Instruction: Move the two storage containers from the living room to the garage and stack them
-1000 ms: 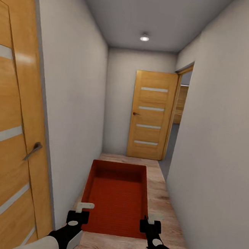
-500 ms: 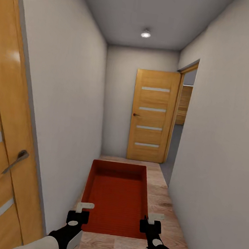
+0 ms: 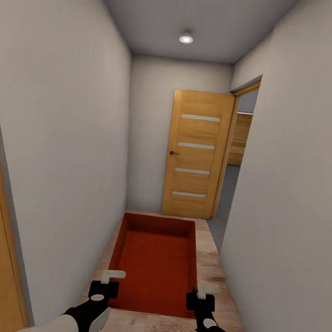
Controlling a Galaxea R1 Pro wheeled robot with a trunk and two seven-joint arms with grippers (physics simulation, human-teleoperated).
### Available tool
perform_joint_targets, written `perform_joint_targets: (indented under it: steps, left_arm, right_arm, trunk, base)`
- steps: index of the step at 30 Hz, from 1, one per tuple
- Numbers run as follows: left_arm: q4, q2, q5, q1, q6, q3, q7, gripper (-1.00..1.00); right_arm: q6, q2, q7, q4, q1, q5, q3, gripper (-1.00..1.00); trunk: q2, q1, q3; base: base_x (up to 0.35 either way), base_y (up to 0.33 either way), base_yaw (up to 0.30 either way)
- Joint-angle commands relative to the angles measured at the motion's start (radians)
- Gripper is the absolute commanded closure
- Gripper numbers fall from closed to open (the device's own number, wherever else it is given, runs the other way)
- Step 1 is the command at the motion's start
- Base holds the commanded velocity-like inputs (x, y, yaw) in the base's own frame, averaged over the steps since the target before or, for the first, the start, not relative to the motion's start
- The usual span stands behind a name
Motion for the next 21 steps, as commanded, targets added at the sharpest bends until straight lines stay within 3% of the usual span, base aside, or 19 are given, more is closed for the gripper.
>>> perform_joint_targets:
  steps: [1, 21]
  left_arm:
    - [-0.001, 0.0, -0.004, -0.002, -0.006, 0.054, 0.016, 1.0]
    - [-0.002, 0.0, -0.004, -0.002, -0.006, 0.054, 0.016, 1.0]
  right_arm:
    - [0.002, 0.001, 0.0, 0.0, -0.001, 0.005, -0.017, 1.0]
    - [0.002, 0.001, 0.0, 0.0, 0.0, 0.005, -0.017, 1.0]
  trunk:
    - [-0.001, 0.001, -0.002]
    - [-0.001, 0.001, -0.002]
  base:
    - [0.324, 0.0, -0.002]
    - [0.324, 0.0, 0.0]
